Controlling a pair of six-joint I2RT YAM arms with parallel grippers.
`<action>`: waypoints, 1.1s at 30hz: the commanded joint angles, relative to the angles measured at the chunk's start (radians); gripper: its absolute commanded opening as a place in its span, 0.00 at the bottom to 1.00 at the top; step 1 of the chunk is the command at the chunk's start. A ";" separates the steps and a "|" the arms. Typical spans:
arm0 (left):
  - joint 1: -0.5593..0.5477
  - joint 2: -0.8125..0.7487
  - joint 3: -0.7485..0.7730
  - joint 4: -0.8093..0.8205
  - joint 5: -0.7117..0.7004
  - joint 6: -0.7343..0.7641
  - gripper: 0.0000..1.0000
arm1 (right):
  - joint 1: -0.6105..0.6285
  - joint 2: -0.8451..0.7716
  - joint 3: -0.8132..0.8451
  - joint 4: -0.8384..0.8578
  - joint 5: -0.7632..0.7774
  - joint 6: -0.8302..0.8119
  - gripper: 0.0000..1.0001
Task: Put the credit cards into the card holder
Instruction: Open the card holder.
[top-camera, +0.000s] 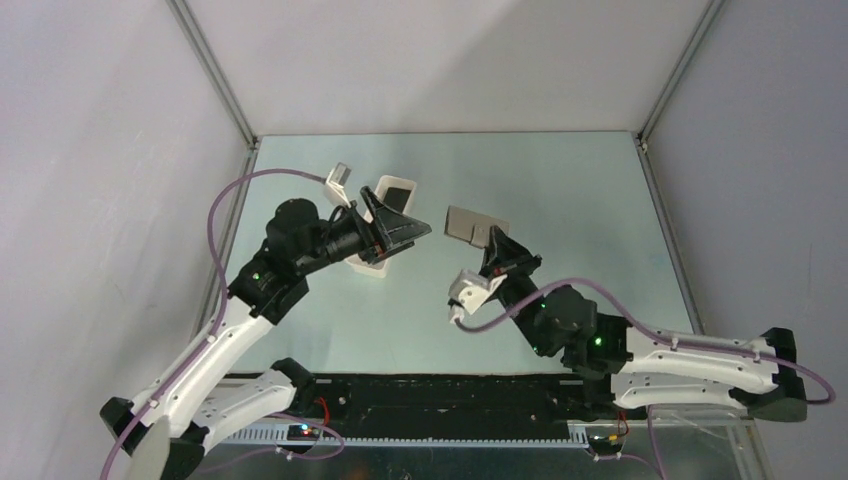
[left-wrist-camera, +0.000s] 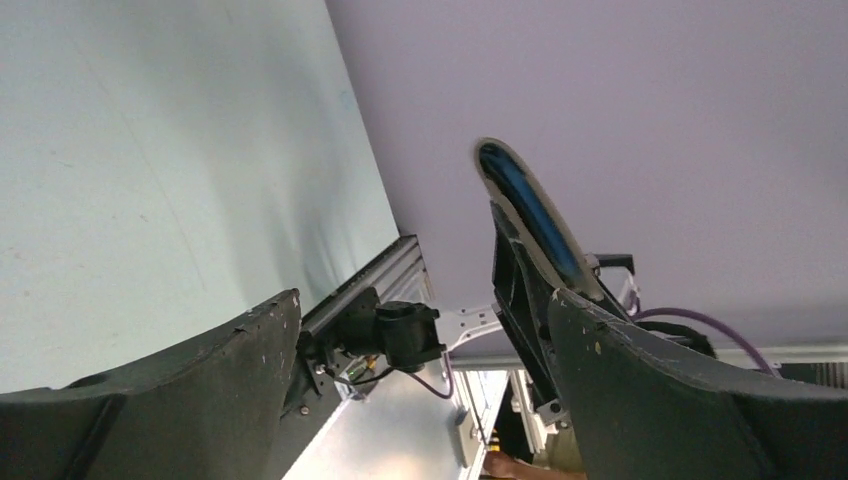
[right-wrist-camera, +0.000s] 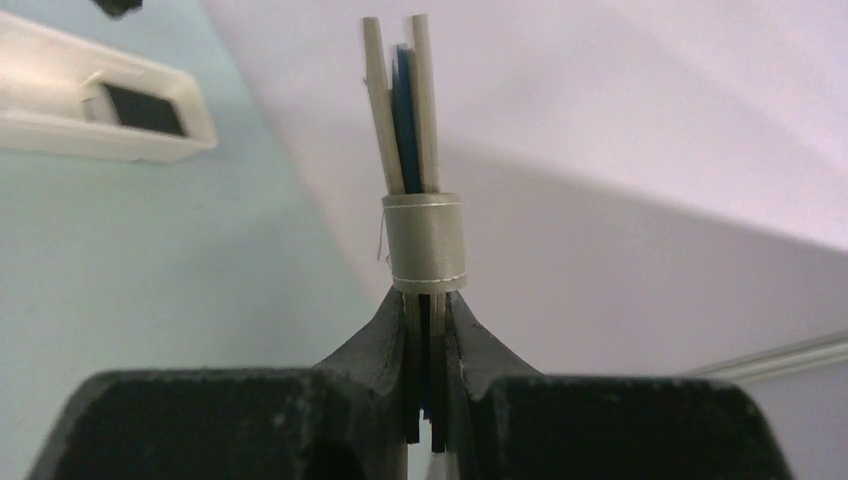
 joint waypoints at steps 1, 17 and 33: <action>0.007 0.039 0.062 0.011 0.110 -0.038 0.97 | 0.091 -0.015 -0.089 0.644 0.099 -0.578 0.00; -0.009 0.020 0.191 0.024 0.127 0.006 0.96 | 0.192 0.100 -0.182 1.110 0.010 -0.937 0.00; -0.098 0.159 0.270 0.153 0.219 -0.005 0.85 | 0.194 0.167 -0.187 1.109 0.006 -0.905 0.00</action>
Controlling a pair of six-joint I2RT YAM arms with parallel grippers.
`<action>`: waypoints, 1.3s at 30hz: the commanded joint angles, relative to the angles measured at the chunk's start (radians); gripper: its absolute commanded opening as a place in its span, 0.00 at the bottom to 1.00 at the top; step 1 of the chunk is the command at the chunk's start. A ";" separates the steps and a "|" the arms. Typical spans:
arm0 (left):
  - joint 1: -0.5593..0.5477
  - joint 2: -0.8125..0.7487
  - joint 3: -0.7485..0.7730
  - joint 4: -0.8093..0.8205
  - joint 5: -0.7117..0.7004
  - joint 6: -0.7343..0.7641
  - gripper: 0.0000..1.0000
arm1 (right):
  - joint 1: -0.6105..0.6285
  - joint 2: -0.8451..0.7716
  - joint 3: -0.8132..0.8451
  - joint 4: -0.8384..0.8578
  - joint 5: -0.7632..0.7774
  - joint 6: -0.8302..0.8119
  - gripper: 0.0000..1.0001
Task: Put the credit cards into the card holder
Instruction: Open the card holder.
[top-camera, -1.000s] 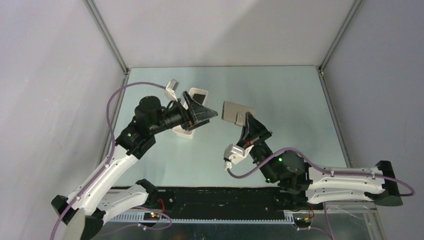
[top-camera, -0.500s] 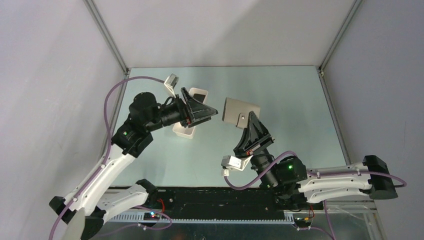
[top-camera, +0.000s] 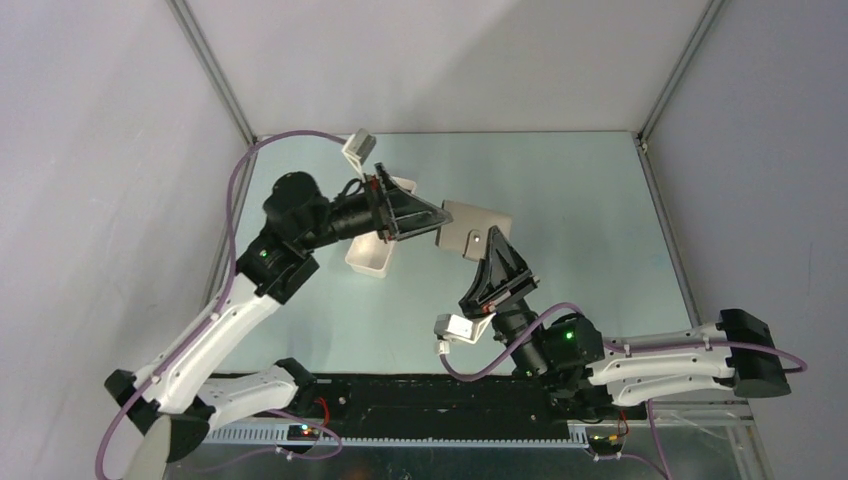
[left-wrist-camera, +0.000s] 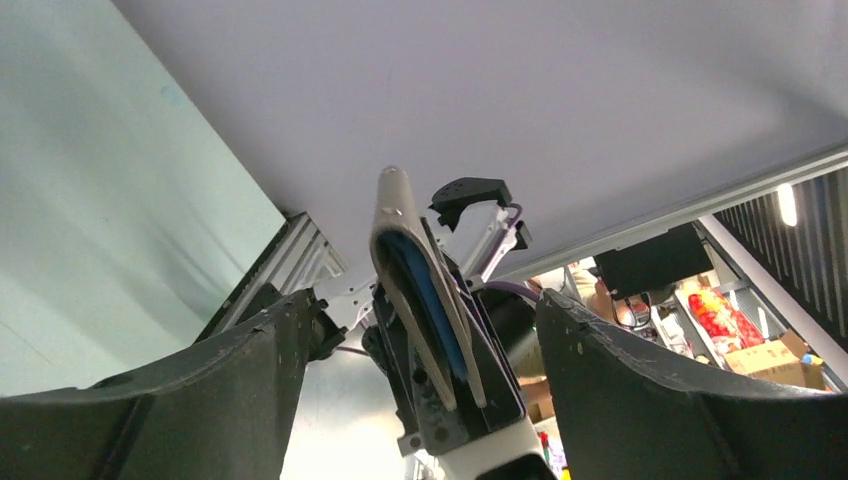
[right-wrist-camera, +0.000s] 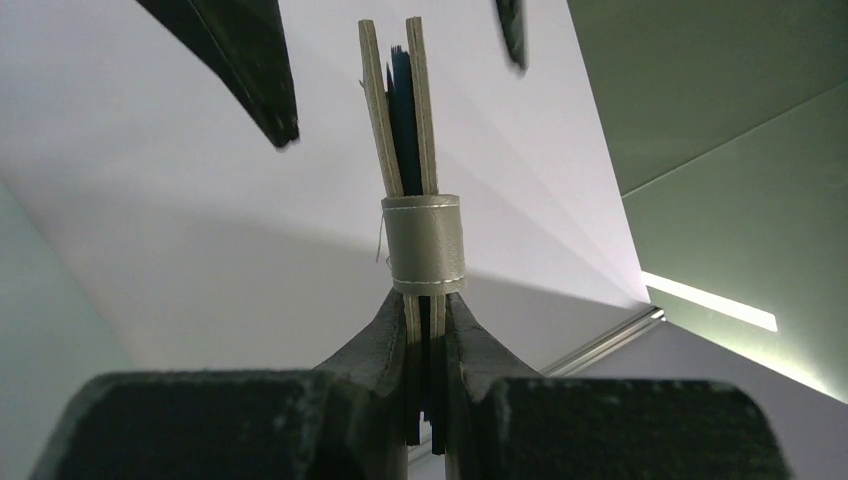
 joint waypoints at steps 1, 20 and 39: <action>-0.029 0.057 0.060 -0.027 0.005 0.031 0.81 | 0.005 0.013 0.004 0.084 -0.019 0.003 0.00; -0.030 -0.045 -0.067 -0.189 -0.319 0.224 0.00 | 0.041 -0.075 0.299 -1.052 0.183 1.085 0.99; -0.034 -0.130 -0.146 -0.235 -0.328 0.281 0.00 | -0.797 -0.305 0.290 -1.118 -1.462 2.818 0.73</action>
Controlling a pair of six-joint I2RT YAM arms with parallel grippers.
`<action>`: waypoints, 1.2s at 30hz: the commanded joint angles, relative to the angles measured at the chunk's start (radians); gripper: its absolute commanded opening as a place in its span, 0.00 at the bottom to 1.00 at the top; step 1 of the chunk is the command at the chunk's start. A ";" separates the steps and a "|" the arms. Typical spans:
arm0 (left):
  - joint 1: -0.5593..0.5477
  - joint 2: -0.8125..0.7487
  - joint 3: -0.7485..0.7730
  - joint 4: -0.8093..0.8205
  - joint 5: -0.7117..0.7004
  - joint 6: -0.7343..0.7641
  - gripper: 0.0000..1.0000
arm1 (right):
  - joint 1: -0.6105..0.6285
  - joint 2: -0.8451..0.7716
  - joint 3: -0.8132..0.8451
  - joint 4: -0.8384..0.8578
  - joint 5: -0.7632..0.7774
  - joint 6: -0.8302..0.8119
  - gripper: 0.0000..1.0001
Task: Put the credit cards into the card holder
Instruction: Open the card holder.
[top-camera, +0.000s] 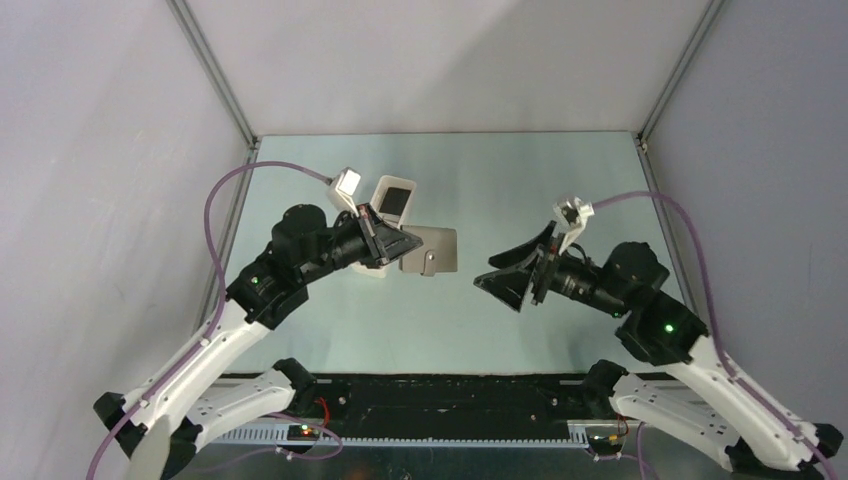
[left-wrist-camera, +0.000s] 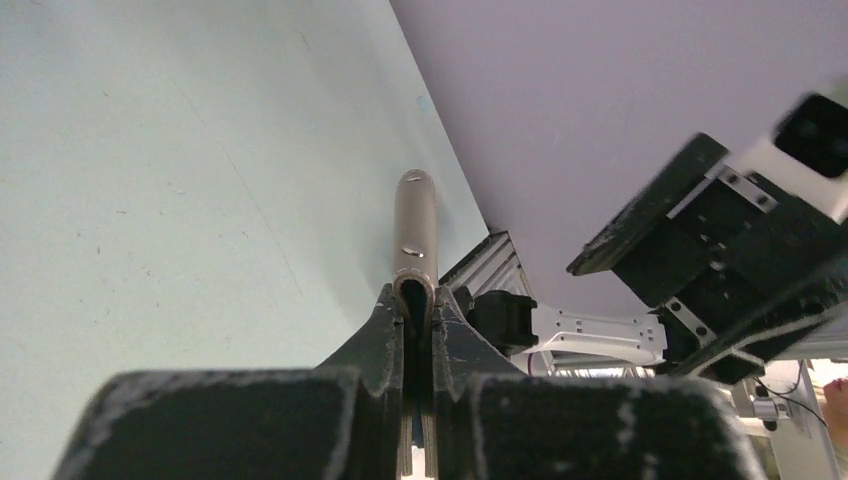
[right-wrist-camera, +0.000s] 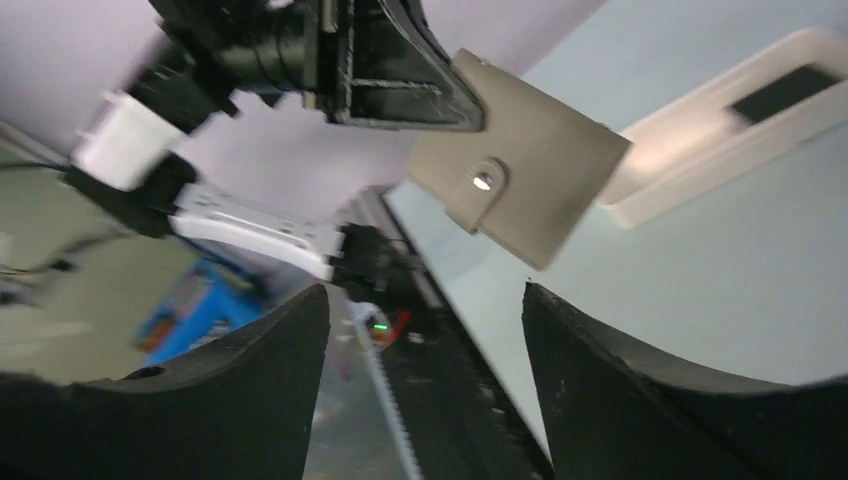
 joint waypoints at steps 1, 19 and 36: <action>-0.003 -0.009 0.020 0.049 0.042 0.016 0.00 | -0.158 0.076 -0.086 0.422 -0.479 0.465 0.71; -0.017 -0.021 -0.004 0.138 0.097 -0.034 0.00 | -0.184 0.264 -0.116 0.502 -0.457 0.563 0.47; -0.027 0.001 -0.058 0.265 0.137 -0.098 0.00 | -0.150 0.416 -0.116 0.758 -0.513 0.617 0.47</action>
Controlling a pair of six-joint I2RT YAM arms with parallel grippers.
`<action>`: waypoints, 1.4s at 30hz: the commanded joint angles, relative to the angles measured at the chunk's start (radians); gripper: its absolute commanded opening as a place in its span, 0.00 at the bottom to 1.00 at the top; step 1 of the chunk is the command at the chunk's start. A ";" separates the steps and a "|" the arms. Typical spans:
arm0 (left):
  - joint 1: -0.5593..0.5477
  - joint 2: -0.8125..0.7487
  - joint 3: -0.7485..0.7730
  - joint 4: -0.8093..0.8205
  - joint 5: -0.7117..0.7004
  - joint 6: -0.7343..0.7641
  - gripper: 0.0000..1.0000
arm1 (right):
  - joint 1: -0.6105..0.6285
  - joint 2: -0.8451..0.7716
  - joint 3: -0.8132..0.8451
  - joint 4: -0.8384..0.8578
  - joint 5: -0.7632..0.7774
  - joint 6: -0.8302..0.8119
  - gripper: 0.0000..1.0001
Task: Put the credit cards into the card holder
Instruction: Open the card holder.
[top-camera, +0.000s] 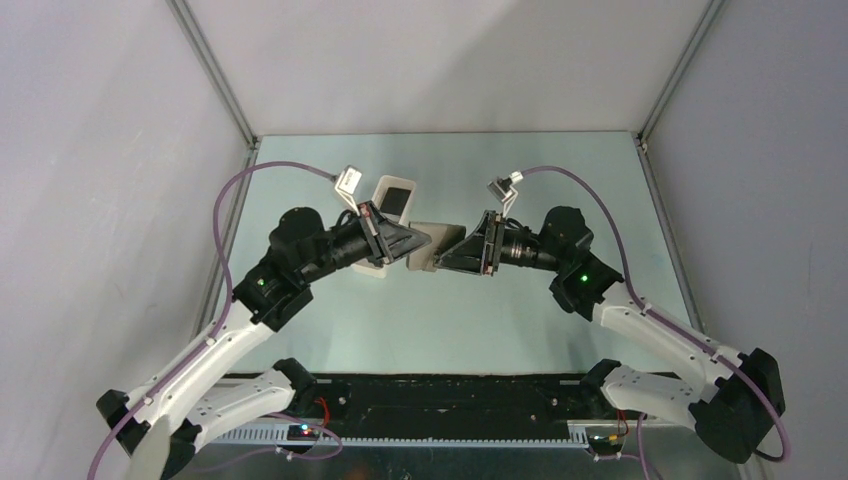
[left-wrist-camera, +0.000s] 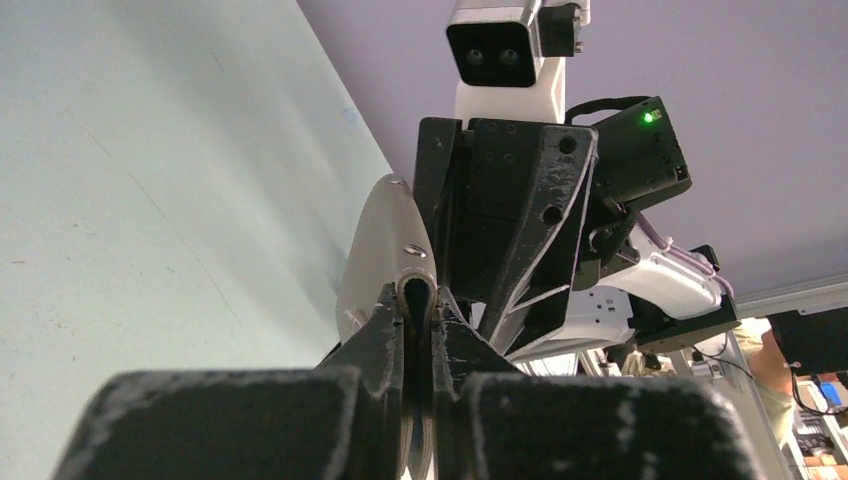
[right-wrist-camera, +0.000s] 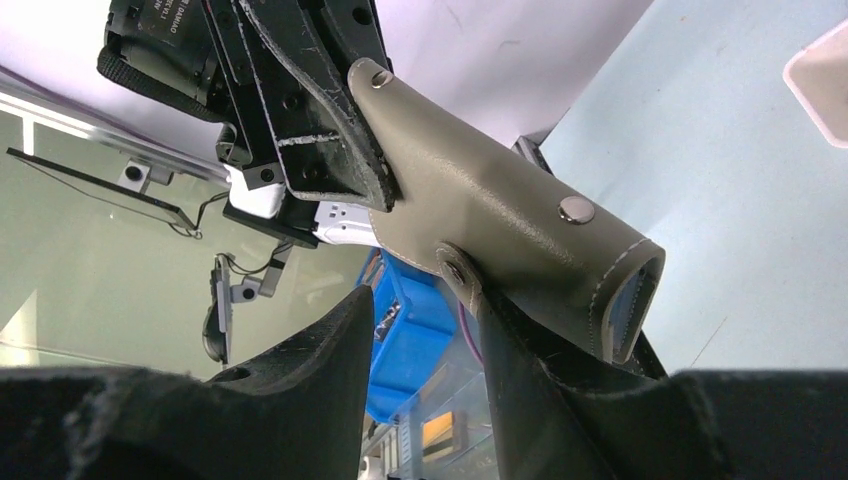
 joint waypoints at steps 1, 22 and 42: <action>-0.016 0.006 -0.003 0.076 0.027 -0.038 0.00 | 0.030 0.020 0.014 0.167 -0.018 0.018 0.46; -0.039 0.038 -0.024 -0.085 -0.159 -0.034 0.00 | 0.167 -0.005 0.109 0.209 -0.119 -0.222 0.35; -0.074 0.059 0.134 -0.102 0.419 0.261 0.00 | -0.150 -0.168 0.118 -0.405 -0.316 -0.527 0.91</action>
